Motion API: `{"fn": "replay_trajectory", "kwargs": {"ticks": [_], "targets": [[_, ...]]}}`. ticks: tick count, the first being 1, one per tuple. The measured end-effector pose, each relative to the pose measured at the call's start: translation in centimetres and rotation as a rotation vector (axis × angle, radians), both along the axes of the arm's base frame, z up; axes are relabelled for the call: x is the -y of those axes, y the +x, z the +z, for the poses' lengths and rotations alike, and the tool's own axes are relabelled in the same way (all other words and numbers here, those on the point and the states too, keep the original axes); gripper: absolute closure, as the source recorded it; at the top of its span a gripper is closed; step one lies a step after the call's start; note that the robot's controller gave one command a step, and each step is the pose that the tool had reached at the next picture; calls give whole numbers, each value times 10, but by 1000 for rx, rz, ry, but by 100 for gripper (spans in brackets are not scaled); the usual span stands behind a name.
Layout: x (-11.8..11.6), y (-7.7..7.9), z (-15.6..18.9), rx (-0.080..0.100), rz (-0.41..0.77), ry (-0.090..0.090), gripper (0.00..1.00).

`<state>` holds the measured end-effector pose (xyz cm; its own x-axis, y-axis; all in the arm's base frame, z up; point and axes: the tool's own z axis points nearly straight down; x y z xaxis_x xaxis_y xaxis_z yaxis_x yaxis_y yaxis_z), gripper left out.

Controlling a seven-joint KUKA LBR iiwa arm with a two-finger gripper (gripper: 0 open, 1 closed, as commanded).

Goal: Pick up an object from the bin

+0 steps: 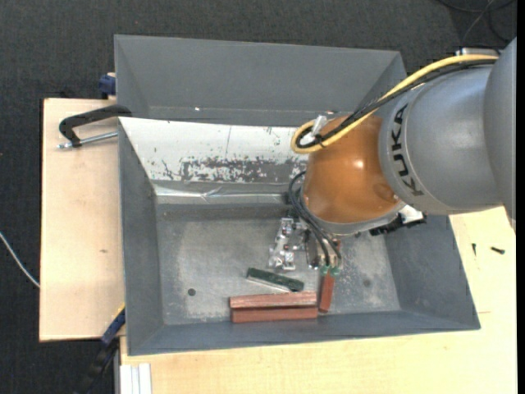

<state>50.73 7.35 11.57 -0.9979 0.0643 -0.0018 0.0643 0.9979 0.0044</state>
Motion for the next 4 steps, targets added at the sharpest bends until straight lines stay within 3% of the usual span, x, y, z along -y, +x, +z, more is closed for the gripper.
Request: {"fn": "replay_trajectory", "kwargs": {"ticks": [1,3,4], "targets": [[20,5,7,-2,55,-4,0],[20,5,-3,-2,75,-3,0],[28,0,-24,-7,70,-2,100]]}}
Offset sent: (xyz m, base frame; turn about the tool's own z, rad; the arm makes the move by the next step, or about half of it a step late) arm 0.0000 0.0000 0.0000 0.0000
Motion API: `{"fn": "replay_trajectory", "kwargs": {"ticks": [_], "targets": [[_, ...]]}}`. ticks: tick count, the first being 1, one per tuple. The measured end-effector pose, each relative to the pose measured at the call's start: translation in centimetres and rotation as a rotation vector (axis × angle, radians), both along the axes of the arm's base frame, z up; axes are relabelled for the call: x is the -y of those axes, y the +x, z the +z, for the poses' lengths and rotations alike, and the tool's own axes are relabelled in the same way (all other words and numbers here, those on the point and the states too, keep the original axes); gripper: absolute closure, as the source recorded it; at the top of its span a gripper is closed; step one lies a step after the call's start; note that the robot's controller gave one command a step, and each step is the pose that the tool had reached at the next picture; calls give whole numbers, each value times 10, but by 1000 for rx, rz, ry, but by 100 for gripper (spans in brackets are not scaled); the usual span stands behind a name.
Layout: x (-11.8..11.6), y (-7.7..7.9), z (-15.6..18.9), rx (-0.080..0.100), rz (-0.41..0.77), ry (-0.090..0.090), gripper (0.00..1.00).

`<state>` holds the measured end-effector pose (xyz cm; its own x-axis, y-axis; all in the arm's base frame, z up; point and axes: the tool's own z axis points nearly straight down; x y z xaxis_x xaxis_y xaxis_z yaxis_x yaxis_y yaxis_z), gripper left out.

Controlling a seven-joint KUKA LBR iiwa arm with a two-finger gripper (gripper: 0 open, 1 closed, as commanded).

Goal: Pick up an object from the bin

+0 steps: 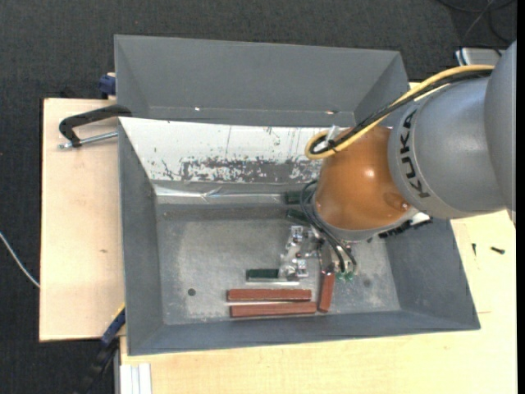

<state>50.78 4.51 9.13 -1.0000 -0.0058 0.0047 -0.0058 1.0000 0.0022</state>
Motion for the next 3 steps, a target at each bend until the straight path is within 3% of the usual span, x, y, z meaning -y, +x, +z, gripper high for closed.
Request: {"fn": "replay_trajectory", "kwargs": {"ticks": [1,2,3], "targets": [[0,0,0,0,0,0,100],[11,8,45,2,-30,0,100],[11,8,65,19,-27,-1,100]]}}
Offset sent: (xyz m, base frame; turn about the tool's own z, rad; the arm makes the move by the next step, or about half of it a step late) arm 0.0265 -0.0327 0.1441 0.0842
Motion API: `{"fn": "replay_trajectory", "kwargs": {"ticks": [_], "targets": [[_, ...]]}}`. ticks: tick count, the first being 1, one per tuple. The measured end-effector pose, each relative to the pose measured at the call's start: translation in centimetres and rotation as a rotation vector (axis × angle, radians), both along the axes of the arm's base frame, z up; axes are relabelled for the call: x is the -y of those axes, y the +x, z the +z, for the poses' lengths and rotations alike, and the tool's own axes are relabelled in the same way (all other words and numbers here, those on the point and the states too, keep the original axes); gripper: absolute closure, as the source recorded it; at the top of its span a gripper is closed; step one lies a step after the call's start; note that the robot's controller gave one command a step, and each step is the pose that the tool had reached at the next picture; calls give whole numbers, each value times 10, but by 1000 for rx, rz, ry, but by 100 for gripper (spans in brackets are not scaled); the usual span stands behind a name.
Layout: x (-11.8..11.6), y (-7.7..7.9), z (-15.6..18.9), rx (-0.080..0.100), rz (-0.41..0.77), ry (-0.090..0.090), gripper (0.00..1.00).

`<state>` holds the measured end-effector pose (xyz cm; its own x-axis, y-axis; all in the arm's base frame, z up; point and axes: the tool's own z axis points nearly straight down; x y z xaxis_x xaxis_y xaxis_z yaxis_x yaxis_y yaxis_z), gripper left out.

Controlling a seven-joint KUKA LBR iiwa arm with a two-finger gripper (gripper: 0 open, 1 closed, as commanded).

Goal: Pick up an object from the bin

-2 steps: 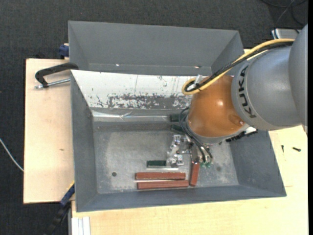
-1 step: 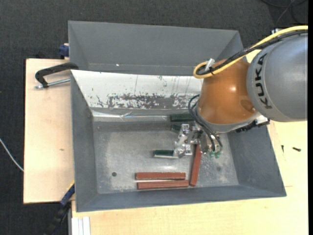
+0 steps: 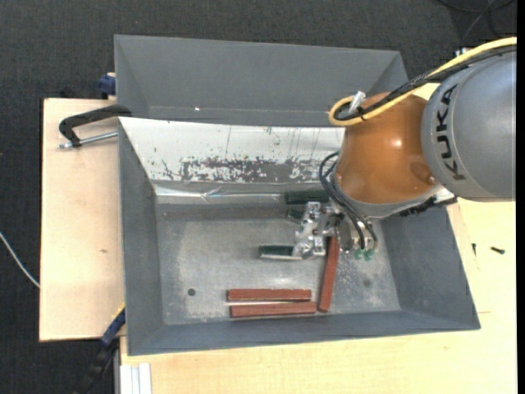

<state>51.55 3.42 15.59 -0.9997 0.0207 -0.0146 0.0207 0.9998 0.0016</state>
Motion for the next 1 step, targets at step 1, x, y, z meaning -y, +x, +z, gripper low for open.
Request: {"fn": "replay_trajectory", "kwargs": {"ticks": [1], "targets": [[7,-4,17,-23,24,0,100]]}}
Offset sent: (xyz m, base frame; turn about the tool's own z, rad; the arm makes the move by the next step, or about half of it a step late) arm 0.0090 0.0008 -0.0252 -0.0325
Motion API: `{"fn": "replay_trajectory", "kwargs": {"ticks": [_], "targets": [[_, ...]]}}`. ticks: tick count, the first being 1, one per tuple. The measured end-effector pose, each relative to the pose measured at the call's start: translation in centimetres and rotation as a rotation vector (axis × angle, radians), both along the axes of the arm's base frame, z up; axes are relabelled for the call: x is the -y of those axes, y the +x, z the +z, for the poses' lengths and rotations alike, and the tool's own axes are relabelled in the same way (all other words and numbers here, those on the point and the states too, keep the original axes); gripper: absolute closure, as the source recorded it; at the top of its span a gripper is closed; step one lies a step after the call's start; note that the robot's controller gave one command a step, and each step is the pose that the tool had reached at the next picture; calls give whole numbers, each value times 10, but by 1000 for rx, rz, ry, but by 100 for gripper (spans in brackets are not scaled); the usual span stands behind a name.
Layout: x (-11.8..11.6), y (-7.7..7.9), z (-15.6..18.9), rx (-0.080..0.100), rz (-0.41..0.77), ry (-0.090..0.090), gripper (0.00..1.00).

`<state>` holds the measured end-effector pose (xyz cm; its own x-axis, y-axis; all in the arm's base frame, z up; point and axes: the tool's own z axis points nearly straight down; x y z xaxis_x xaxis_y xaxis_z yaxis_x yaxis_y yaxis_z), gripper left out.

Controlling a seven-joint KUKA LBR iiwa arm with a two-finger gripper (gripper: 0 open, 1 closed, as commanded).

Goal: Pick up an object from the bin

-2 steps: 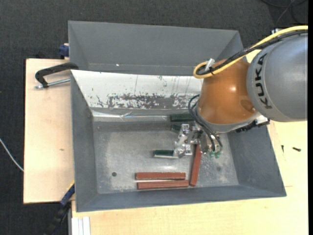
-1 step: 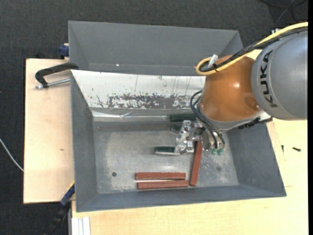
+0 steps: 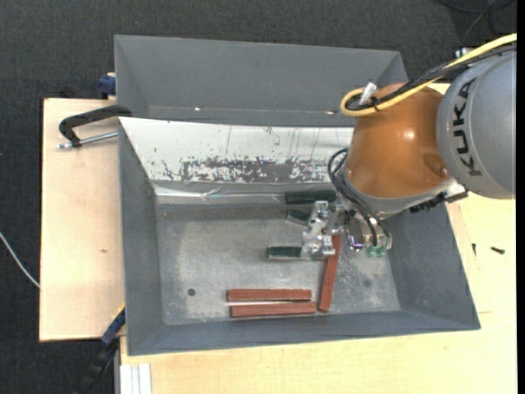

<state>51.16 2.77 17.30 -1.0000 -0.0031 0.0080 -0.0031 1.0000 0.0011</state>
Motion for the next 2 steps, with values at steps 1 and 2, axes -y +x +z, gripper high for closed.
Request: {"fn": "replay_trajectory", "kwargs": {"ticks": [1,2], "targets": [[-1,9,25,23,4,0,100],[1,7,1,6,17,0,100]]}}
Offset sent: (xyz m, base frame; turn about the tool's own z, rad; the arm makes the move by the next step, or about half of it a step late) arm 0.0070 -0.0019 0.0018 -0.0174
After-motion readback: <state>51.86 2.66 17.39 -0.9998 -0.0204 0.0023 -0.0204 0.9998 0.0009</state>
